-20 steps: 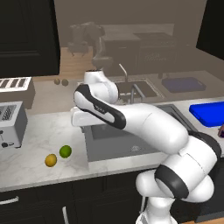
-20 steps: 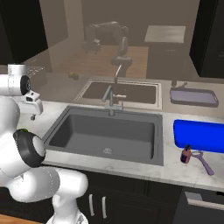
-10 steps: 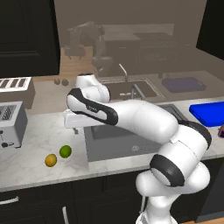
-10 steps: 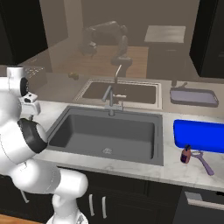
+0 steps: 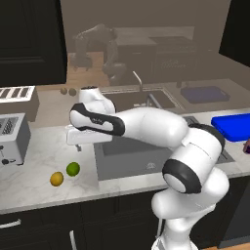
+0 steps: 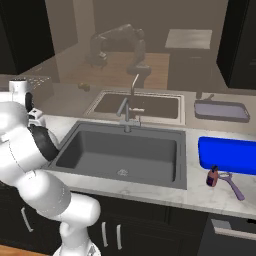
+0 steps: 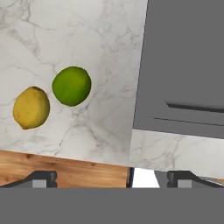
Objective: Pick up all produce items and place them in the sink. Turn on the sink faucet to wash them. Then turn the sink off and put them in the tray.
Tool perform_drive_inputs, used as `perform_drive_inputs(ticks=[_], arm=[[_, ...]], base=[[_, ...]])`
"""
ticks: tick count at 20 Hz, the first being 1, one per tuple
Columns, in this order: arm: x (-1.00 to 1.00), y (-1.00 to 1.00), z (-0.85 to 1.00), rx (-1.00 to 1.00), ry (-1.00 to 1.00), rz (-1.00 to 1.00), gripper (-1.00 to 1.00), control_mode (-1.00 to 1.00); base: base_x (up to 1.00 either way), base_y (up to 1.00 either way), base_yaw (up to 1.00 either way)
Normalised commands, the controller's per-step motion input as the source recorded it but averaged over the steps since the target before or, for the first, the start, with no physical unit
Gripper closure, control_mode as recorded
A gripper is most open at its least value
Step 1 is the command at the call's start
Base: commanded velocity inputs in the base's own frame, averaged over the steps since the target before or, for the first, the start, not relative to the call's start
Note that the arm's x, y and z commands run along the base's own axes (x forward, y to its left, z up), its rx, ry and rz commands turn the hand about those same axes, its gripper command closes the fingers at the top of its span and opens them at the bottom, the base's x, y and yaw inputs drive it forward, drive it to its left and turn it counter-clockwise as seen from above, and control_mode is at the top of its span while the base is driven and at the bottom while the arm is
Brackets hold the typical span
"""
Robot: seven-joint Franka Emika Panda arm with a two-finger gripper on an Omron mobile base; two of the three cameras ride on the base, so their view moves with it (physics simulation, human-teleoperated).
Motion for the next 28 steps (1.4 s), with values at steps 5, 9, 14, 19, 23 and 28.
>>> perform_drive_inputs(ticks=[5, 9, 14, 19, 23, 28], arm=[[0.25, 0.17, -0.23, 0.00, 0.00, 0.00, -1.00, -1.00], [0.21, 0.15, -0.25, 0.00, 0.00, 0.00, -1.00, -1.00], [0.16, 0.17, -0.25, 0.00, 0.00, 0.00, -1.00, -1.00], [0.11, 0.16, -0.24, 0.00, 0.00, 0.00, -1.00, -1.00], [0.11, 0.14, -0.23, 0.00, 0.00, 0.00, -1.00, -1.00], [0.13, 0.12, -0.20, 0.00, 0.00, 0.00, -1.00, -1.00]], base=[[0.00, 0.00, 0.00], [0.00, 0.00, 0.00], [0.00, 0.00, 0.00], [0.00, 0.00, 0.00], [0.00, 0.00, 0.00], [0.00, 0.00, 0.00]])
